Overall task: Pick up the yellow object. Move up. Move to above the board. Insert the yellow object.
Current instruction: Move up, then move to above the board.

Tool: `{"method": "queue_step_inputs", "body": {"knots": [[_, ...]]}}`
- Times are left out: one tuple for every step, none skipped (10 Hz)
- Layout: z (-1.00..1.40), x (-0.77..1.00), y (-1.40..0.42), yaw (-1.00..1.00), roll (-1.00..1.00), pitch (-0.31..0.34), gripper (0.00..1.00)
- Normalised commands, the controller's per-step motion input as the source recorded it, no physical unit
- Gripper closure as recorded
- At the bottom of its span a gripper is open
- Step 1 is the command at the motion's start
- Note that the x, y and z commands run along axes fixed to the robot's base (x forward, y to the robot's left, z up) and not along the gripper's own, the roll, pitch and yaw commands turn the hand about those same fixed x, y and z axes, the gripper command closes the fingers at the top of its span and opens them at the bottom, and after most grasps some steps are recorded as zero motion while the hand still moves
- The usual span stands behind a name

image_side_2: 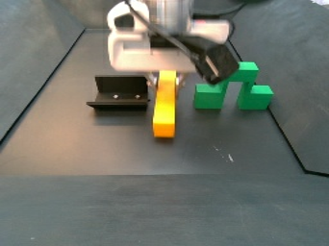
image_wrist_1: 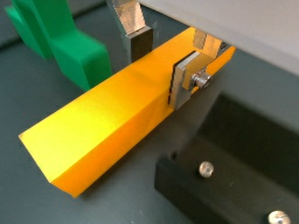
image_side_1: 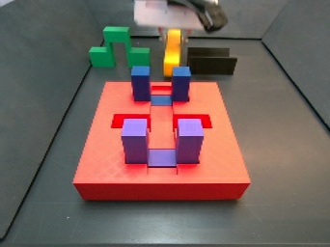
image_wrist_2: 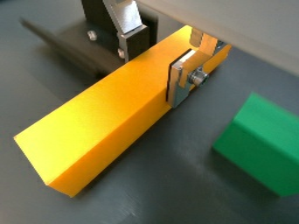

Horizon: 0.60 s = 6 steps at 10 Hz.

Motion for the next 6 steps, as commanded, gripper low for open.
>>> {"method": "queue_step_inputs", "body": {"knots": [[0.56, -0.08, -0.03, 0.04, -0.01, 0.045, 1.00], [0.27, -0.03, -0.01, 0.03, -0.01, 0.017, 1.00], [1.40, 0.00, 0.00, 0.00, 0.00, 0.000, 1.00], [1.40, -0.02, 0.00, 0.00, 0.00, 0.034, 1.00], [1.40, -0.03, 0.00, -0.01, 0.00, 0.024, 1.00], [1.40, -0.01, 0.00, 0.00, 0.00, 0.000, 1.00]]}}
